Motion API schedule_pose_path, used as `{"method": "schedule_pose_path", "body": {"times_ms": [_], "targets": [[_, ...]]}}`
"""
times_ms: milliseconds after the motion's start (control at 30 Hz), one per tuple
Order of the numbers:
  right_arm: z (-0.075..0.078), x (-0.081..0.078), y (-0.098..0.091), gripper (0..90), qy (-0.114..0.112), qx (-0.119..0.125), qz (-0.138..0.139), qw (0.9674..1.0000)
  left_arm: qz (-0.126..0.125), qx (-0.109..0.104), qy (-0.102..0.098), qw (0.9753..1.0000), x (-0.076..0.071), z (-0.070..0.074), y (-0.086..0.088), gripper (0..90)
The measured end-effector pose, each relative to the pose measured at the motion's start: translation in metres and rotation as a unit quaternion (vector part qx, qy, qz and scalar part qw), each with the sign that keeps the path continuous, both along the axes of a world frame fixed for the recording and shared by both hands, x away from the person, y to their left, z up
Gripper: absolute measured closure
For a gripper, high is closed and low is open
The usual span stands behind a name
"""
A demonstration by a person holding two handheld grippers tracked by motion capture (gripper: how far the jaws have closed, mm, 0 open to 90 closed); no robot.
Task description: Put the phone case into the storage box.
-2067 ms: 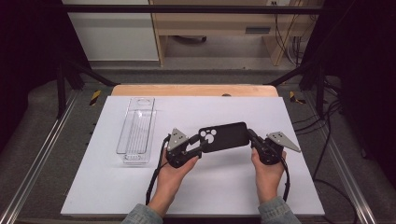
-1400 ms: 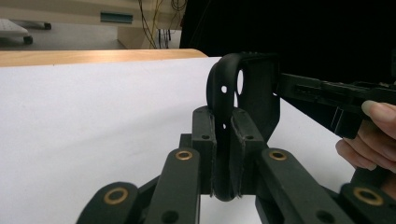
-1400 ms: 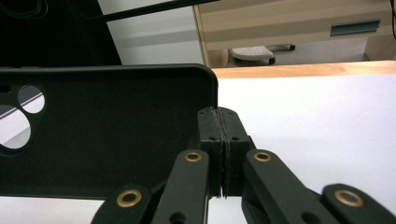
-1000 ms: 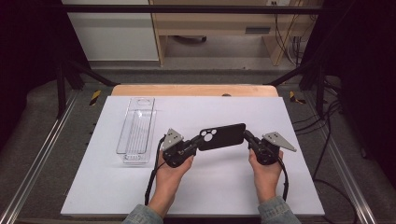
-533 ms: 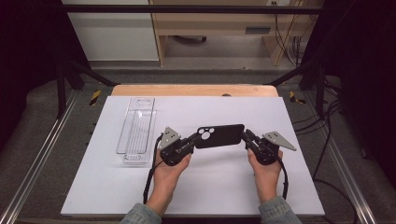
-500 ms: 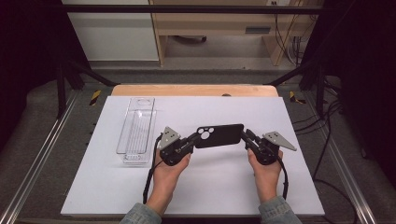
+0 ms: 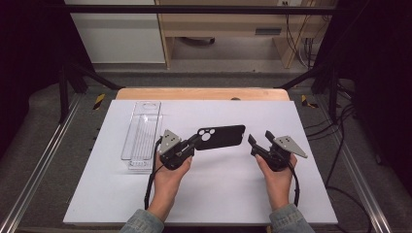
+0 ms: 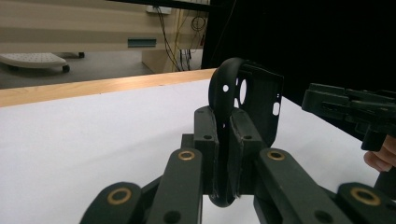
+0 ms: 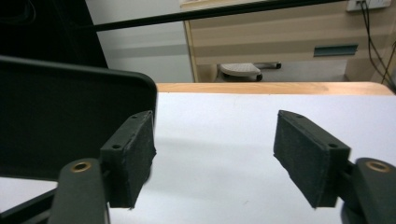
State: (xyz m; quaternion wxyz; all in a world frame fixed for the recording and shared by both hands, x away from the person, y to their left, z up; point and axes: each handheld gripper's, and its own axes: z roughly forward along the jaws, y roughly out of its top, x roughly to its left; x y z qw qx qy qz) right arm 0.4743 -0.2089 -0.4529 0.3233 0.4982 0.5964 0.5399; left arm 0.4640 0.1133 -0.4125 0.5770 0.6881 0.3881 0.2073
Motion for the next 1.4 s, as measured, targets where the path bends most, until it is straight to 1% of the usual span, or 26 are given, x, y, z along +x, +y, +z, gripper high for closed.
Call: {"method": "schedule_pose_path", "body": {"times_ms": [67, 100, 200, 267, 300, 400, 433, 467, 533, 600, 767, 800, 833, 900, 933, 1000, 1033, 1067, 1100, 1133, 1167, 1200, 1233, 1300, 1333, 1400], "targets": [[0.000, 0.000, 0.000, 25.5, 0.001, -0.001, -0.002, 1.0000, 0.001, 0.000, -0.001, 1.0000, 0.000, 0.001, 0.002, 83.0], [-0.002, 0.002, 0.001, 23.4, 0.011, -0.004, 0.004, 0.9999, 0.001, 0.001, -0.002, 1.0000, 0.000, 0.002, 0.004, 83.0], [-0.002, 0.003, 0.001, 20.8, 0.018, -0.004, 0.011, 0.9998, 0.002, 0.001, -0.003, 1.0000, 0.000, 0.003, 0.006, 83.0], [-0.002, 0.004, 0.002, 19.0, 0.016, -0.008, 0.016, 0.9997, 0.004, 0.002, -0.004, 1.0000, 0.000, 0.004, 0.010, 83.0], [-0.002, 0.003, 0.004, 17.2, 0.013, -0.017, 0.014, 0.9997, 0.006, 0.004, -0.006, 1.0000, 0.000, 0.005, 0.013, 83.0], [-0.003, 0.003, 0.005, 16.7, 0.011, -0.026, 0.012, 0.9995, 0.008, 0.006, -0.008, 0.9999, 0.000, 0.007, 0.016, 83.0], [-0.002, 0.002, 0.006, 19.3, 0.012, -0.032, 0.020, 0.9992, 0.008, 0.006, -0.010, 0.9999, -0.001, 0.008, 0.018, 83.0], [-0.002, 0.002, 0.006, 19.3, 0.012, -0.032, 0.020, 0.9992, 0.008, 0.007, -0.011, 0.9999, -0.001, 0.009, 0.020, 83.0], [0.001, -0.001, 0.006, 17.2, 0.004, -0.032, 0.032, 0.9990, 0.007, 0.011, -0.015, 0.9998, -0.002, 0.012, 0.025, 83.1], [0.002, -0.002, 0.008, 14.7, 0.002, -0.045, 0.042, 0.9981, 0.009, 0.014, -0.017, 0.9997, -0.003, 0.015, 0.028, 83.1], [0.000, -0.002, 0.011, 13.6, 0.004, -0.060, 0.045, 0.9972, 0.010, 0.018, -0.020, 0.9996, -0.004, 0.023, 0.037, 83.1], [-0.001, -0.003, 0.012, 12.2, 0.007, -0.069, 0.047, 0.9965, 0.009, 0.025, -0.025, 0.9993, -0.004, 0.028, 0.041, 83.1], [-0.001, -0.003, 0.012, 12.2, 0.007, -0.069, 0.047, 0.9965, 0.009, 0.025, -0.025, 0.9993, -0.004, 0.028, 0.041, 83.1], [-0.002, -0.002, 0.013, 12.1, 0.004, -0.071, 0.045, 0.9964, 0.012, 0.049, -0.044, 0.9978, -0.004, 0.038, 0.049, 83.1], [-0.002, -0.002, 0.013, 12.3, 0.003, -0.076, 0.042, 0.9962, 0.012, 0.049, -0.044, 0.9978, -0.004, 0.038, 0.049, 83.1], [-0.003, -0.002, 0.014, 12.3, 0.002, -0.082, 0.038, 0.9959, 0.013, 0.063, -0.052, 0.9966, -0.004, 0.044, 0.054, 83.1], [-0.005, -0.001, 0.015, 12.5, -0.002, -0.090, 0.033, 0.9954, 0.013, 0.072, -0.054, 0.9959, -0.005, 0.047, 0.057, 83.1], [-0.005, -0.001, 0.015, 12.5, -0.002, -0.090, 0.033, 0.9954, 0.013, 0.072, -0.054, 0.9959, -0.005, 0.047, 0.057, 83.1], [-0.003, -0.002, 0.017, 13.5, -0.019, -0.102, 0.026, 0.9943, 0.012, 0.083, -0.056, 0.9949, -0.006, 0.052, 0.061, 83.1], [-0.003, -0.002, 0.017, 13.5, -0.019, -0.102, 0.026, 0.9943, 0.012, 0.083, -0.056, 0.9949, -0.006, 0.052, 0.061, 83.0], [-0.002, -0.003, 0.018, 14.4, -0.033, -0.113, 0.026, 0.9928, 0.011, 0.089, -0.057, 0.9944, -0.006, 0.055, 0.063, 83.1], [-0.002, -0.003, 0.018, 14.4, -0.033, -0.113, 0.026, 0.9928, 0.011, 0.089, -0.057, 0.9944, -0.006, 0.055, 0.063, 83.1], [-0.002, -0.003, 0.020, 14.3, -0.040, -0.121, 0.028, 0.9914, 0.010, 0.095, -0.057, 0.9938, -0.006, 0.058, 0.066, 83.1], [-0.002, -0.004, 0.022, 14.3, -0.040, -0.123, 0.036, 0.9910, 0.012, 0.103, -0.059, 0.9928, -0.007, 0.062, 0.068, 83.1], [-0.002, -0.004, 0.022, 14.3, -0.040, -0.123, 0.036, 0.9910, 0.012, 0.103, -0.059, 0.9928, -0.007, 0.062, 0.068, 83.1], [-0.001, -0.005, 0.022, 14.4, -0.041, -0.118, 0.042, 0.9913, 0.012, 0.112, -0.061, 0.9917, -0.007, 0.067, 0.072, 83.1]]}}
